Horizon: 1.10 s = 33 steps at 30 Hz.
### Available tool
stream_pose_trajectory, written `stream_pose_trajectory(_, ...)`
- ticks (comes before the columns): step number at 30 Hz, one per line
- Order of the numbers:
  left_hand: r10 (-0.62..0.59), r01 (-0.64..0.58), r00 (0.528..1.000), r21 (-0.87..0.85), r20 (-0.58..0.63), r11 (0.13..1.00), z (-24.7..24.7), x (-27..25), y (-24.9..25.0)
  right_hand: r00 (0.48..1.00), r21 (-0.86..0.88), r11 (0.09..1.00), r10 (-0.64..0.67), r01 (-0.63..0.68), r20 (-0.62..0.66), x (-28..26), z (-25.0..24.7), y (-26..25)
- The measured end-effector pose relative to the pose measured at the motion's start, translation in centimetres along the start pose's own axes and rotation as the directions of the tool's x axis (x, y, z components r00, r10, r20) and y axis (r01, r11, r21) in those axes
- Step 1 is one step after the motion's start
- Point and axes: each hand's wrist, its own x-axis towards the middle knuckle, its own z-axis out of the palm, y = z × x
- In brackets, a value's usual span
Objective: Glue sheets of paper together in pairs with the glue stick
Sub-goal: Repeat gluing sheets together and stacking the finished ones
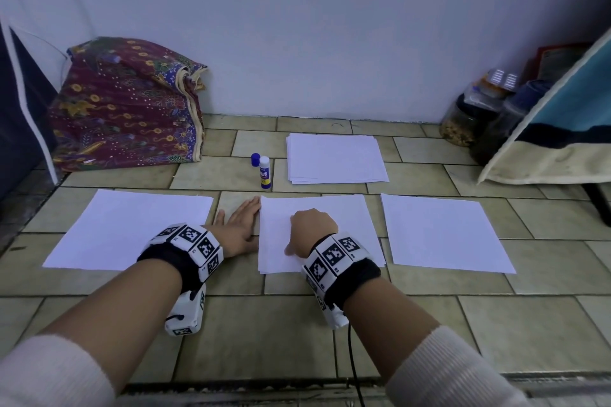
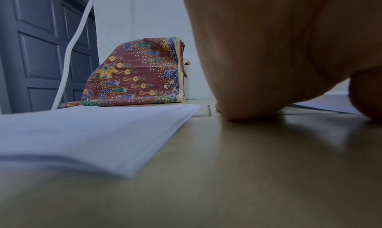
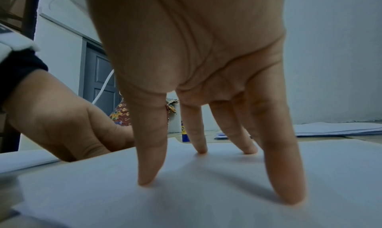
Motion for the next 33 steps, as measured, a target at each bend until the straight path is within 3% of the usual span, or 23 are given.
stream_pose_trajectory(18,0.01,-0.01,1.0,0.031,0.011,0.999,0.0,0.2,-0.4,1.0,-0.02,1.0,-0.012,0.013,0.011,-0.7,-0.9,0.2)
stream_pose_trajectory(24,-0.026,0.023,0.999,-0.08,-0.031,0.996,-0.1,0.8,0.1,1.0,-0.038,0.999,-0.015,0.016,0.01,-0.9,-1.0,0.2)
stream_pose_trajectory(33,-0.042,0.03,0.999,0.306,0.033,0.952,-0.5,-0.1,1.9,1.0,-0.104,0.995,-0.007,0.006,-0.007,-0.8,-0.7,-0.4)
